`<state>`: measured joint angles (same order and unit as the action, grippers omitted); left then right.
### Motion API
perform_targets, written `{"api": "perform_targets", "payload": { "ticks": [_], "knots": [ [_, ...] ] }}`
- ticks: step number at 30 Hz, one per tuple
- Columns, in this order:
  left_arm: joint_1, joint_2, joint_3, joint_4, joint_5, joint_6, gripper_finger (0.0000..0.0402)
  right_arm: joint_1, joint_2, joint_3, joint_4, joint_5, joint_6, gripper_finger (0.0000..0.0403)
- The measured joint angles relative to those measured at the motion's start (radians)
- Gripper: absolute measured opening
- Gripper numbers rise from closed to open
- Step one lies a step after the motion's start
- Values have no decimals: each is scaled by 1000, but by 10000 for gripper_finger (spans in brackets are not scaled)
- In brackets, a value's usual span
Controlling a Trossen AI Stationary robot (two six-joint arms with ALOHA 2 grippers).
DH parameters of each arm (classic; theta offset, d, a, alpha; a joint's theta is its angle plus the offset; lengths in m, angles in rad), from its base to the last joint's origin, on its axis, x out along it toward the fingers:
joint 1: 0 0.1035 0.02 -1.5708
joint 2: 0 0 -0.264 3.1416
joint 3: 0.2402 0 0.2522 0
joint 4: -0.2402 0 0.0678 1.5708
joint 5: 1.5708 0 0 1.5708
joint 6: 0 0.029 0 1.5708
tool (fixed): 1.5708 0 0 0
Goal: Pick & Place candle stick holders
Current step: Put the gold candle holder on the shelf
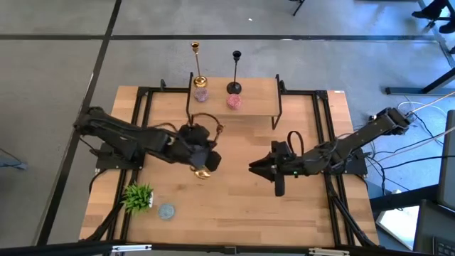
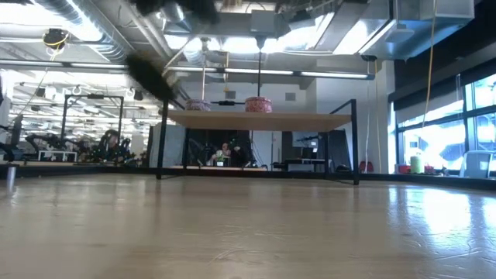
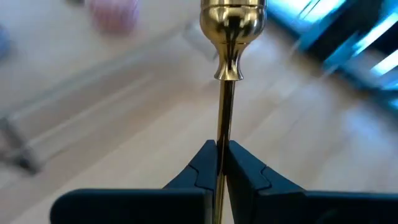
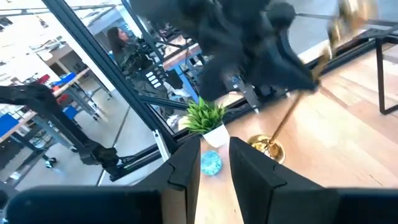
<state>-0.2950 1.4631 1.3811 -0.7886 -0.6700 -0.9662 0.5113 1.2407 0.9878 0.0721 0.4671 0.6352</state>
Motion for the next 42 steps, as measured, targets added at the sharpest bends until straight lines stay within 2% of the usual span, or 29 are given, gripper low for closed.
{"api": "perform_targets", "payload": {
  "ticks": [3, 6, 9, 14, 18, 25, 31, 37, 42],
  "knots": [
    [-6, -48, 0, 164, -37, 74, 10, 2, -8, 0, 4, -7, 3, 87],
    [4, -70, 0, 314, -20, 204, 10, -6, -8, 0, 7, -95, 4, 87],
    [34, -88, 0, 400, 84, 272, 10, -34, -8, 0, 7, -174, 12, 87],
    [93, -97, 0, 512, 290, 323, 10, -104, -23, 0, 26, -230, 33, 94],
    [149, -105, 0, 563, 490, 358, 10, -163, -27, 0, 40, -238, 68, 137],
    [260, -109, 0, 654, 657, 437, 10, -247, -26, 0, 172, -311, 35, 238],
    [357, -109, 0, 726, 817, 407, 10, -290, -22, 0, 198, -275, 8, 263],
    [381, -109, 0, 738, 882, 404, 10, -337, -4, 0, 221, -260, 3, 258],
    [374, -94, 0, 804, 882, 410, 10, -355, 36, 0, 338, -339, 4, 253]
  ]
}}
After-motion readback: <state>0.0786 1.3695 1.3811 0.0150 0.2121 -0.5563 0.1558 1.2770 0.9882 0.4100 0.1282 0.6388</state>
